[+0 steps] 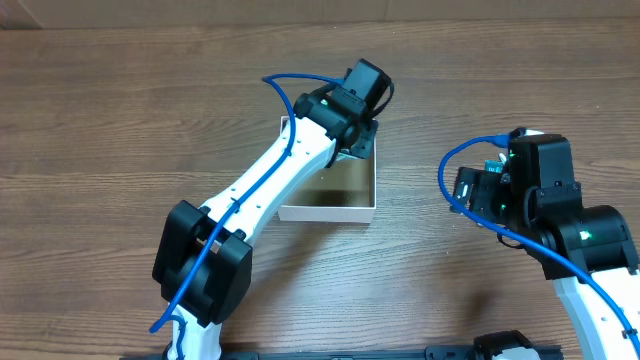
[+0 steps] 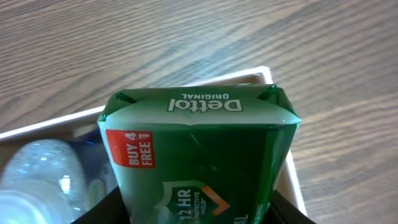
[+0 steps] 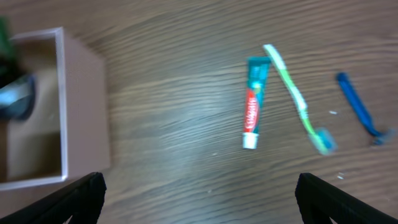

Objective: Pack container
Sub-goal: 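Grasp the green Dettol soap with the left gripper and place it in box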

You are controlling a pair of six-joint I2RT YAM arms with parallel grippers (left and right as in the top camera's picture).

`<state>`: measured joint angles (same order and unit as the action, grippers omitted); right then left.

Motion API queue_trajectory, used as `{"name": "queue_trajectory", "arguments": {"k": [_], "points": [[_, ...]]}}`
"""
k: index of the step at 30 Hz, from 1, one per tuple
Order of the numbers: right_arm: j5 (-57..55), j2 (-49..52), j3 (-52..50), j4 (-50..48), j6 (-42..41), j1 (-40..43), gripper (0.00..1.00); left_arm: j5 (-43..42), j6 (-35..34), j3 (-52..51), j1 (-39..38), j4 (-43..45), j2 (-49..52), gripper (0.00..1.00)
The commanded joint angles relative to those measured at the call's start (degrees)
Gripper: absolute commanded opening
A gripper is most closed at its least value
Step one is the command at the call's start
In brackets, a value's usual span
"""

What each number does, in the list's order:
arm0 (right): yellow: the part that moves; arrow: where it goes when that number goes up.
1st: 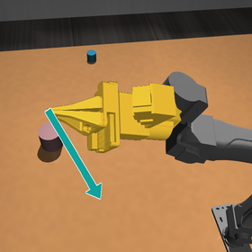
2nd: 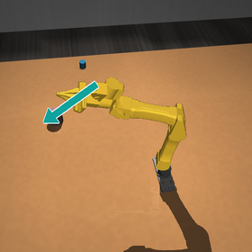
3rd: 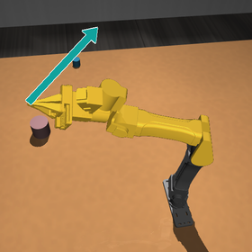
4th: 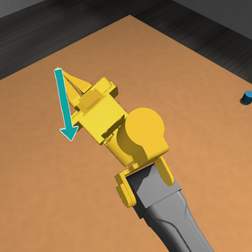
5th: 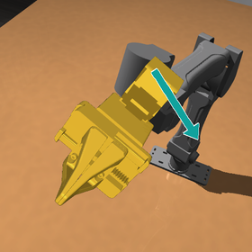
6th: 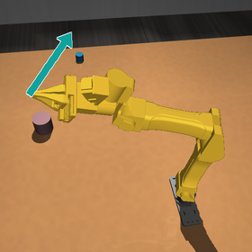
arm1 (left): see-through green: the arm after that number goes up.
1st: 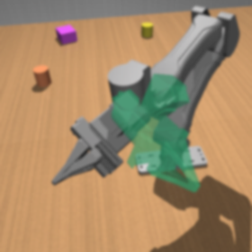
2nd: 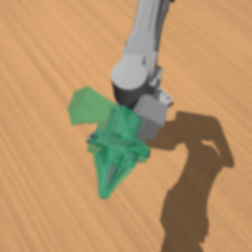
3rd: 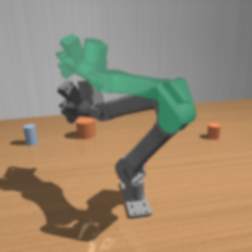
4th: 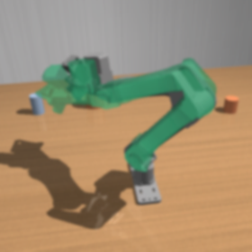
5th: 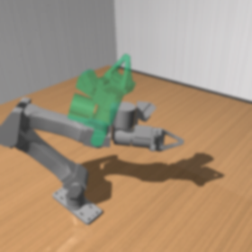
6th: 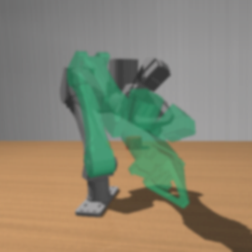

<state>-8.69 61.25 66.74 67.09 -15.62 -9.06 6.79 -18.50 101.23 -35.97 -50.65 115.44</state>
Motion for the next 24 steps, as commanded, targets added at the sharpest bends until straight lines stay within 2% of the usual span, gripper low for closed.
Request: {"name": "queue_trajectory", "arguments": {"k": [1,6,14,15,19,20,22,24], "points": [[-5.33,-0.26,1.86,0.44,-5.60,3.89,1.00,1.36,-1.03,0.28,1.29,0.44,0.94,0.04],[-0.20,-0.26,1.86,0.50,-5.16,9.64,1.00,1.31,-1.03,0.28,1.55,1.68,1.60,0.04],[-0.04,-0.26,1.86,0.61,-5.01,9.94,1.00,-0.79,-1.03,0.28,1.55,2.03,5.88,0.04],[-0.04,-0.26,1.86,0.61,-5.01,9.94,1.00,-1.25,-1.03,0.28,1.55,2.03,6.23,0.08],[-0.04,-0.26,1.86,0.61,-5.01,9.94,1.00,-1.29,-0.81,0.28,1.55,2.10,6.69,0.44],[-0.04,-0.26,1.86,0.63,-5.01,9.94,1.00,-1.31,-0.81,0.31,1.55,2.14,6.69,0.50],[-0.04,-0.26,1.86,0.63,-4.98,9.94,1.00,-1.51,-0.79,0.94,1.51,1.86,6.67,0.54],[-0.04,-0.26,1.86,0.76,-4.98,9.94,1.00,-2.25,0.17,2.71,1.36,0.85,6.23,0.67]]}}
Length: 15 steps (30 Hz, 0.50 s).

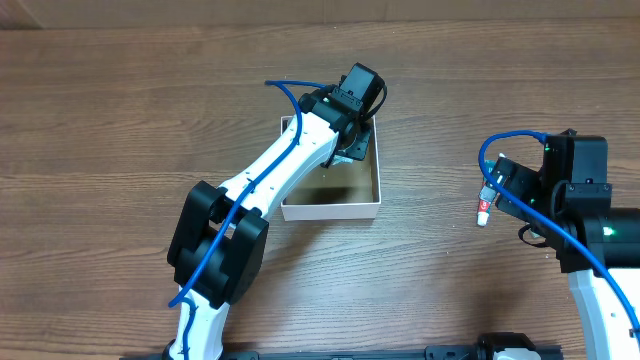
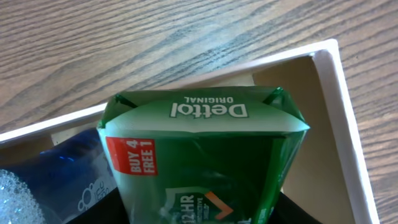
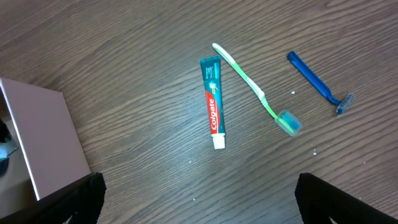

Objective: Pack container
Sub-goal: 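Grasp the green Dettol soap with the left gripper and place it in box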

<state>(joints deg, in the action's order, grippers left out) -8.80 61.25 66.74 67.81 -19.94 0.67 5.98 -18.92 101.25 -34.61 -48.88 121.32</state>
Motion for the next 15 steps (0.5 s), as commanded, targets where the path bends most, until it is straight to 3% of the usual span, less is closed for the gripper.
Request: {"name": "queue_trajectory", "arguments": {"k": [1,3,8,11,12,15], "points": [[0.07,-0.26,1.86,0.07,-0.66,0.22,1.00,-1.51,0.96,3.78,-0.09,-1.86,-0.11,0.67],[0.04,-0.26,1.86,0.04,-0.66,0.22,1.00,-1.46,1.18,7.37,-0.37,-4.83,-1.33,0.73],[0.04,-0.26,1.86,0.07,-0.66,0.22,1.00,-0.66,1.11,16.55,-1.20,-12.61,-8.46,0.72],[0.04,-0.26,1.86,0.13,-0.61,0.22,1.00,7.04,1.09,18.60,-0.90,-16.00,-15.69,0.77],[0.11,-0.26,1.86,0.50,0.20,0.22,1.00,11.02,1.05,18.60,1.16,-19.10,-20.28,0.84],[1.01,-0.02,1.86,0.52,0.85,0.22,1.00,10.56,-0.72,18.60,8.46,-25.57,-24.83,0.91]]}}
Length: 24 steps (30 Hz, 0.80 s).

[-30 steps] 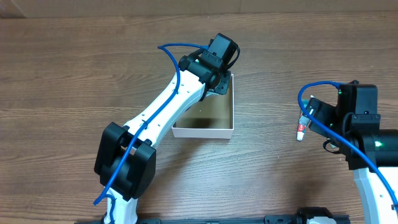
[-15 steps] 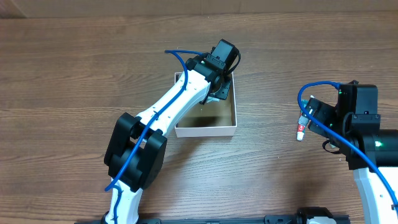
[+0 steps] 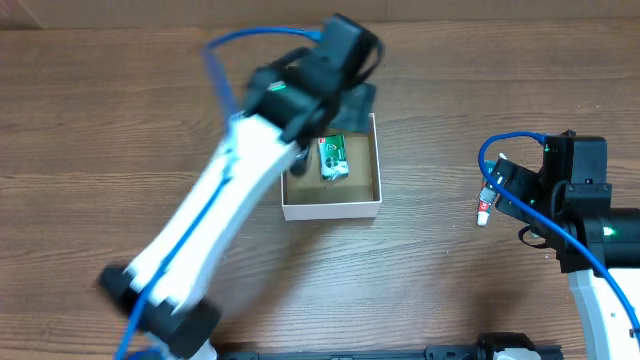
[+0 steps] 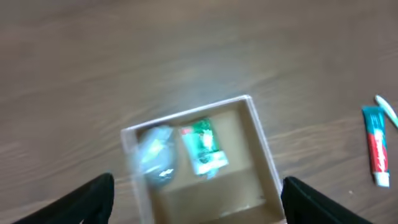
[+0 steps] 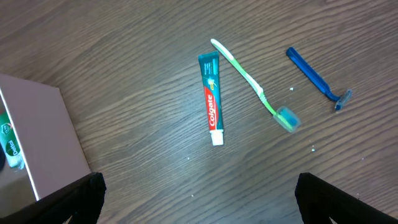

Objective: Pack container
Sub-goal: 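Grasp the green Dettol soap with the left gripper and place it in box, then retract the left arm and grasp the Colgate toothpaste with the right gripper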

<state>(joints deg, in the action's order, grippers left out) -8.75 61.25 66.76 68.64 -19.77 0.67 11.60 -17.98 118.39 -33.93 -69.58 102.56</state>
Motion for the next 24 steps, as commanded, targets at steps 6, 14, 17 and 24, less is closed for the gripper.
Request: {"name": "queue_trajectory", "arguments": {"k": [6,14,17,24], "points": [[0.90,13.57,1.86,-3.69,3.04,0.22,1.00,-10.01,-1.64,-1.22,30.77,-13.44,-7.26,1.00],[2.86,28.61,1.84,-10.05,5.29,4.44,1.00,-10.16,1.51,-16.31,34.75,-7.13,-7.23,1.00],[3.08,30.36,1.84,-10.97,7.87,4.72,1.00,-10.16,1.49,-19.91,34.64,-5.07,-7.23,1.00],[3.10,39.95,1.84,-13.25,7.85,4.72,1.00,-10.16,1.51,-22.77,34.62,-4.50,-7.23,1.00]]}}
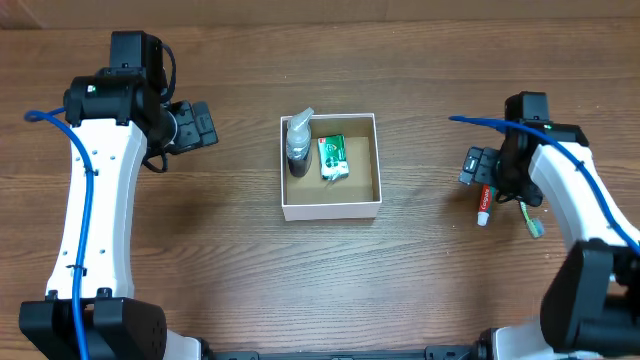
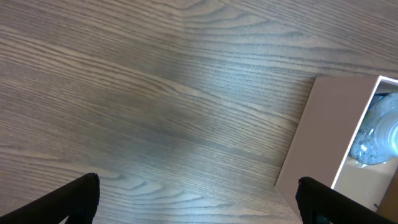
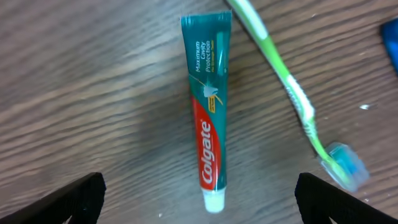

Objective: Pack container
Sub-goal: 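Retract the left arm and grasp the Colgate toothpaste with the right gripper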

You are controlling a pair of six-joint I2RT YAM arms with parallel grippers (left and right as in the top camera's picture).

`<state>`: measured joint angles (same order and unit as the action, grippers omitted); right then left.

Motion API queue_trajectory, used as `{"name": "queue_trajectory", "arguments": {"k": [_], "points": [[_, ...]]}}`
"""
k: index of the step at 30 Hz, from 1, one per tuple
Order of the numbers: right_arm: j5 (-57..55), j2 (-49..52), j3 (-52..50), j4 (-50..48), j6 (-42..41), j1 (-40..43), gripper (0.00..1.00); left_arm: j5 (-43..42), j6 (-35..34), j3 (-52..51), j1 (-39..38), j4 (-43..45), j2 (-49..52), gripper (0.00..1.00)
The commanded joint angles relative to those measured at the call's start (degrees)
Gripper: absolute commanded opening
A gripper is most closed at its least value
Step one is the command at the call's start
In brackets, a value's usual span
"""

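Note:
A white box [image 1: 330, 212] stands mid-table with a clear spray bottle [image 1: 298, 145] and a green Dettol soap pack [image 1: 333, 158] inside. My left gripper [image 1: 200, 125] is open over bare wood left of the box; its view shows the box wall [image 2: 323, 137] and the bottle [image 2: 376, 140]. Far to the right, my right gripper [image 1: 478, 168] hangs open just above a Colgate toothpaste tube [image 3: 210, 124], cap toward me. A green toothbrush [image 3: 292, 93] lies beside the tube. Its fingers [image 3: 68, 199] touch nothing.
The tip of a blue razor [image 3: 390, 34] shows at the right wrist view's edge, past the toothbrush. In the overhead view the toothbrush head [image 1: 531, 222] peeks out under the right arm. Bare wooden table surrounds the box.
My left arm has gone from above the box to the far left of the table, still open. My right gripper has come down closer over the toothpaste, which now fills its view.
My left gripper first held the Dettol soap over the box beside the bottle, then lower inside it. After that the soap lay in the box and the gripper was open above. Meanwhile my right gripper went from near the box to over the toothpaste.

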<state>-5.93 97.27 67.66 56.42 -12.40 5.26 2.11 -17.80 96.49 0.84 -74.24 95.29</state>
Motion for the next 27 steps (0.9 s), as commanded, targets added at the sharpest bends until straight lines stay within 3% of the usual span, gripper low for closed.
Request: {"name": "queue_trajectory", "arguments": {"k": [1,27], "points": [[0.26,4.90,0.94,-1.36,0.48,0.13,1.00,-0.68,1.33,-0.87,-0.15,0.15,0.04,1.00],[5.66,17.62,0.83,-5.40,3.87,0.15,1.00,-0.68,1.31,-0.87,-0.15,-0.31,0.04,1.00]]}}
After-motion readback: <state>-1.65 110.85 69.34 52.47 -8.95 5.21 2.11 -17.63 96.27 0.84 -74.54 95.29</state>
